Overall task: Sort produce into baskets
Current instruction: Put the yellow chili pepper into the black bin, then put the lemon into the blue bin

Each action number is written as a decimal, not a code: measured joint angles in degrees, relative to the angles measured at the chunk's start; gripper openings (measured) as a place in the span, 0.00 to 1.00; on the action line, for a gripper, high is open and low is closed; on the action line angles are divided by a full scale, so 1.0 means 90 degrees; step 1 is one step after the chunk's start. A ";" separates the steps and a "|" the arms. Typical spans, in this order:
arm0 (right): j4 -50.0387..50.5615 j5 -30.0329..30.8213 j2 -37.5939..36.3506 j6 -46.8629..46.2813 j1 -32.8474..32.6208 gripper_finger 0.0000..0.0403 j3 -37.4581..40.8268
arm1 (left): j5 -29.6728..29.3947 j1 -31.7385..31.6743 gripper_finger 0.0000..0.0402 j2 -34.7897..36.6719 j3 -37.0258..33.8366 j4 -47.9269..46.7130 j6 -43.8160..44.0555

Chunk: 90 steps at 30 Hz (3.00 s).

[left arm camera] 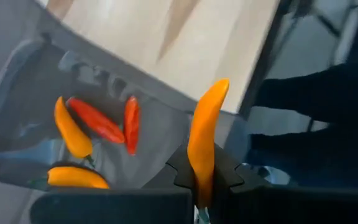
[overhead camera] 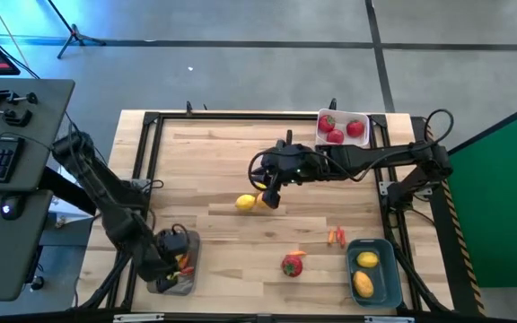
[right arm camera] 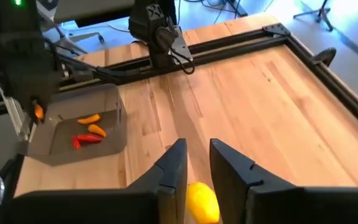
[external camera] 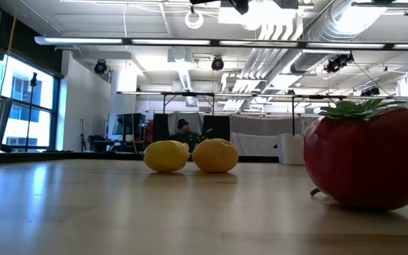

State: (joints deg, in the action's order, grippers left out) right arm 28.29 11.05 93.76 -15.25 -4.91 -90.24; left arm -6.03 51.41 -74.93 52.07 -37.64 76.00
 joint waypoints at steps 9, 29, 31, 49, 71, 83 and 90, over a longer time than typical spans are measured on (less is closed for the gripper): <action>0.0588 0.0244 0.0098 -0.0723 0.0002 0.12 0.0000 | 0.0566 -0.0179 0.00 -0.0184 -0.1251 0.1531 0.0044; 0.2164 -0.1702 0.1493 0.0467 -0.0007 0.51 0.0000 | 0.1478 -0.0488 0.30 0.0155 -0.1735 0.1804 -0.0625; 0.2215 -0.1632 0.1693 0.0918 0.0005 0.60 0.0000 | 0.1464 -0.0439 0.35 0.0392 -0.1734 0.1838 -0.0713; 0.2031 -0.0531 0.2867 0.3661 0.0455 0.75 -0.0002 | 0.0126 -0.0323 0.42 0.2811 -0.1732 0.1647 -0.1218; 0.3600 -0.4000 0.2367 -0.1044 0.0362 0.49 -0.0657 | -0.2199 -0.1133 0.42 0.4740 -0.1727 -0.0671 -0.2661; 0.4942 -0.3047 0.2171 -0.0585 0.0413 0.49 0.0381 | -0.2382 -0.1192 0.42 0.4794 -0.1666 -0.1401 -0.4238; 0.6065 -0.4075 0.2126 -0.0656 -0.0044 0.49 0.1022 | -0.2454 -0.1342 0.42 0.4786 -0.1668 -0.1779 -0.4174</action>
State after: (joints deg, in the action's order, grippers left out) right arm 82.88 -25.63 112.89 -21.15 -5.30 -81.04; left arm -28.12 39.33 -31.86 37.06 -53.65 38.44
